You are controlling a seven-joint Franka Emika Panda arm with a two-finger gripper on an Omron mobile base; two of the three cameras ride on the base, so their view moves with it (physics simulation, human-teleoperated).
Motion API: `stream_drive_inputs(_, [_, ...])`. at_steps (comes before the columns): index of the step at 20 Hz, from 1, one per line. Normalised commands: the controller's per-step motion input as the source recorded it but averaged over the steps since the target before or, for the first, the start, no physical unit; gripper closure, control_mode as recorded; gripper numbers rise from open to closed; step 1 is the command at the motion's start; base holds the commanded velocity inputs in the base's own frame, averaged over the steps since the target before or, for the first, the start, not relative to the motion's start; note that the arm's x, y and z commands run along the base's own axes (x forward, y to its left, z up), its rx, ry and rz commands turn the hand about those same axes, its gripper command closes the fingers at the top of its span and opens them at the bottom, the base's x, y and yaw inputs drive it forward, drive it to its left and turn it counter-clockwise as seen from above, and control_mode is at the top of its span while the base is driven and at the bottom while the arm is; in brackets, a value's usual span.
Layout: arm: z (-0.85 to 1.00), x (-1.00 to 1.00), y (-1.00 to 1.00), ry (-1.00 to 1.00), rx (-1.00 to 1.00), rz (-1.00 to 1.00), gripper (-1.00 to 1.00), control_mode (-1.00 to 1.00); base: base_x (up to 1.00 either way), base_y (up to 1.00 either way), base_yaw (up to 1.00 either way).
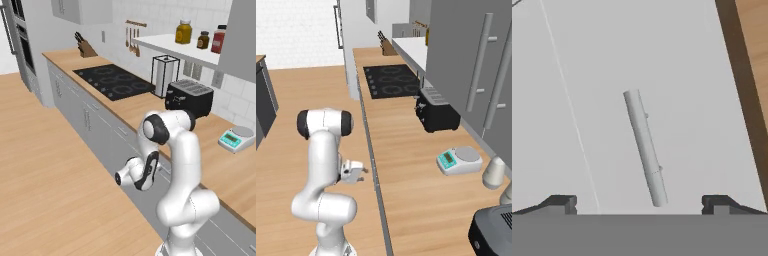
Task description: Take a straw from the drawer in front and place it inside the glass cup on the dining counter.
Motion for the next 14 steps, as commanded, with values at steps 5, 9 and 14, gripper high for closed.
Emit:
stream_drive_inputs(5, [0.0,0.27,-0.46,-0.05,0.0,0.0,-1.0,-1.0,0.0,0.0,0.0])
stream_drive_inputs(9, [0.0,0.36,-0.27,0.0,0.0,0.0,-1.0,-1.0,0.0,0.0,0.0])
stream_drive_inputs(14, [-0.16,0.35,-0.13,0.0,-0.01,0.0,-1.0,-1.0,0.0,0.0,0.0])
